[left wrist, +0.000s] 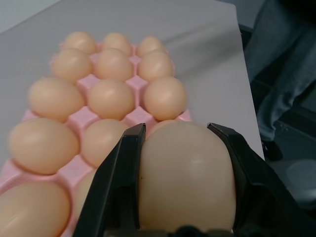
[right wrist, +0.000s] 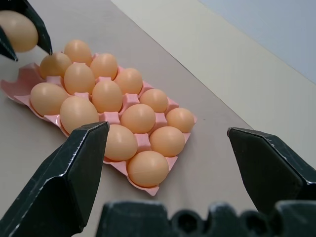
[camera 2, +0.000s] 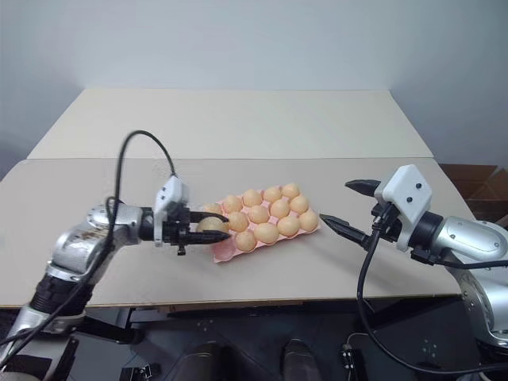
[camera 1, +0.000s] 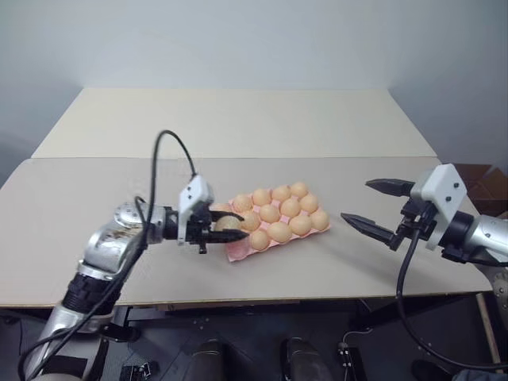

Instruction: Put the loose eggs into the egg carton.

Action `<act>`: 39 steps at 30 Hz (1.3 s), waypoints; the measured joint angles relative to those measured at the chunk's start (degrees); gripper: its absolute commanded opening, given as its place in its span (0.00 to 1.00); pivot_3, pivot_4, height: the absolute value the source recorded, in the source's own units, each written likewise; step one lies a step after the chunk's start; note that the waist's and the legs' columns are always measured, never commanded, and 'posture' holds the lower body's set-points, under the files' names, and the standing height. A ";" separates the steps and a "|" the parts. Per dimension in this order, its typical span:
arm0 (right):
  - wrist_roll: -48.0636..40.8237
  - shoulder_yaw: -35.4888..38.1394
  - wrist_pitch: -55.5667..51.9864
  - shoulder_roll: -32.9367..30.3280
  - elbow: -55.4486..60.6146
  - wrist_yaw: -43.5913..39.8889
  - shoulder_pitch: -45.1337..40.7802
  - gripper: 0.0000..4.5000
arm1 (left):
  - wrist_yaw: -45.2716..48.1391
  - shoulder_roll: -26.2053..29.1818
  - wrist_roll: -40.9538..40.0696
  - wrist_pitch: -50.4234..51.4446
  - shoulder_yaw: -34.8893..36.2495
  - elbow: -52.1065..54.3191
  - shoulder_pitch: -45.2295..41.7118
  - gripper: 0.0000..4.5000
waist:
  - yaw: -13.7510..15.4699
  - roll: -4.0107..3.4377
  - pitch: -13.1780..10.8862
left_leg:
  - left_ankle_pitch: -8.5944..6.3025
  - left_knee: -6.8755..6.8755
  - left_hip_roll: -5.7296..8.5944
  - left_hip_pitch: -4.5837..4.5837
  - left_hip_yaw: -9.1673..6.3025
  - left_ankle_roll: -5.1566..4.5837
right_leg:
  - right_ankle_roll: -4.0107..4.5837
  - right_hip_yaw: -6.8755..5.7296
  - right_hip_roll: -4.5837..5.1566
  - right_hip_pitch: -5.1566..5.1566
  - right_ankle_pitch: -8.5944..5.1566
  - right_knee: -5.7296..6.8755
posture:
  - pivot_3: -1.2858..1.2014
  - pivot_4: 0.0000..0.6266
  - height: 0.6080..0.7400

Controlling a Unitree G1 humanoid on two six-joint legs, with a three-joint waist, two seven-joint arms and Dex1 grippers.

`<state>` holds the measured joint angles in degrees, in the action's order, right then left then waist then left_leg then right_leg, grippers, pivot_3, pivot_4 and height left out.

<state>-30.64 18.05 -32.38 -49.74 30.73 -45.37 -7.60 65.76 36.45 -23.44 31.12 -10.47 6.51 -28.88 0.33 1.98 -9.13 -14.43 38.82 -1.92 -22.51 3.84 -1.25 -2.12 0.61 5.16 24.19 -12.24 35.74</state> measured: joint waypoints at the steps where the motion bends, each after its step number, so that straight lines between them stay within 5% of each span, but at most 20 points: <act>1: 0.00 0.01 -0.04 0.00 0.18 0.14 0.16 1.00 | 0.09 0.01 0.74 -0.48 -0.43 -0.18 0.00 0.38 | -0.01 0.00 0.00 | 0.00 0.00 0.00 0.00 -0.01 0.00 | 0.00 0.00 -0.01 0.00 0.00 0.00 | 0.52 0.24 1.00; 2: -0.01 0.03 -0.12 0.00 0.37 0.41 0.35 1.00 | 0.13 0.04 1.48 -1.03 -0.94 -0.70 0.00 0.38 | 0.01 0.00 0.00 | 0.00 0.00 0.00 0.02 -0.01 0.00 | 0.00 0.00 0.00 -0.02 0.00 0.01 | 0.52 0.24 1.00; 11: -0.42 0.08 -0.30 0.00 0.98 0.66 0.89 1.00 | 1.74 0.10 3.33 -3.10 -2.06 -2.40 0.45 0.99 | 0.18 0.00 0.00 | 0.00 0.02 0.00 0.00 -0.10 -0.01 | 0.00 -0.01 0.00 -0.01 0.00 0.00 | 0.52 0.24 1.00; 14: -1.17 0.08 -0.36 0.01 0.99 0.73 0.39 1.00 | 1.19 0.38 2.64 -2.66 -0.41 -2.39 0.45 0.99 | 0.08 0.00 0.00 | 0.00 0.01 -0.02 0.00 -0.14 0.00 | 0.00 -0.01 -0.01 0.01 0.00 0.00 | 0.52 0.24 1.00; 19: -1.79 0.10 -0.30 -0.01 0.76 -0.02 0.32 1.00 | 3.35 9.23 -1.18 -6.83 13.92 -5.17 1.22 0.99 | -0.93 0.00 0.00 | 0.00 -0.07 -0.08 0.05 -0.27 0.00 | 0.04 0.00 -0.05 0.05 -0.03 0.03 | 0.52 0.24 1.00; 27: -1.48 -0.60 2.24 -0.11 -3.77 -5.01 1.34 1.00 | 12.53 19.08 -4.02 -16.68 33.07 -13.18 17.42 0.99 | -0.78 -0.01 0.00 | -0.01 -0.07 -0.13 0.10 -0.15 -0.01 | 0.08 -0.06 0.07 0.01 -0.08 0.00 | 0.52 0.24 1.00; 32: 0.26 -1.54 3.75 -0.09 -7.03 -5.83 1.87 1.00 | 11.06 17.98 -6.29 -17.27 41.32 -11.16 26.67 0.99 | -0.28 -0.01 0.00 | -0.01 -0.06 -0.19 0.10 -0.12 -0.01 | 0.10 -0.04 0.14 0.03 -0.08 0.00 | 0.52 0.24 1.00; 39: 0.00 -1.57 3.75 -0.16 -6.01 -5.79 1.33 1.00 | 7.15 15.62 -9.87 -14.94 41.90 -4.81 28.35 0.99 | 0.21 -0.01 0.00 | -0.01 -0.08 -0.18 0.11 -0.03 0.00 | 0.13 -0.05 0.06 0.03 -0.09 0.02 | 0.52 0.24 1.00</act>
<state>-30.64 16.48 -28.63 -49.91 24.72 -51.16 -6.26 72.92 52.07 -33.30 16.18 31.43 1.70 -0.53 0.54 1.97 -9.14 -14.44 38.74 -2.10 -22.41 3.81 -1.25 -1.99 0.56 5.22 24.22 -12.32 35.76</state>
